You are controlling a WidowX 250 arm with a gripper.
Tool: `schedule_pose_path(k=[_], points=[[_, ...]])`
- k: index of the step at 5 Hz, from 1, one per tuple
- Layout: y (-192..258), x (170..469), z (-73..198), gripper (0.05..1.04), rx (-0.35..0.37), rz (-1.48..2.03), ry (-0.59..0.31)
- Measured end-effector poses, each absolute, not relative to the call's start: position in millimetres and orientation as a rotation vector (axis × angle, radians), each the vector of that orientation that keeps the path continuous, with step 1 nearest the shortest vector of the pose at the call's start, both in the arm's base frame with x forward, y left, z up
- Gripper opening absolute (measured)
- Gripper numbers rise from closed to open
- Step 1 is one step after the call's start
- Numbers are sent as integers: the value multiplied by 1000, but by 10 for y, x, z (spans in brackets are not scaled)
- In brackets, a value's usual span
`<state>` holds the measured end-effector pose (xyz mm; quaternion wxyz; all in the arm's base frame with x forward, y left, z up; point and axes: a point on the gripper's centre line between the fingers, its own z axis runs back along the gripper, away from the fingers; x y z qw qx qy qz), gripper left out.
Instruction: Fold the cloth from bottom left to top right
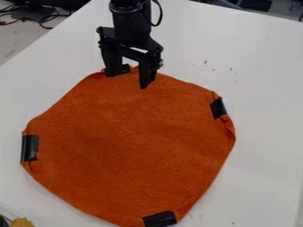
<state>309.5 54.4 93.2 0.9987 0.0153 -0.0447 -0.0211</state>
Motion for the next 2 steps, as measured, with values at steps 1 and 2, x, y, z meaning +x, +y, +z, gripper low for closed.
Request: schedule_pose_path(k=[1, 2], points=[[539, 3066, 832, 1001, 25, -33, -62], [624, 2915, 810, 1001, 63, 28, -145]])
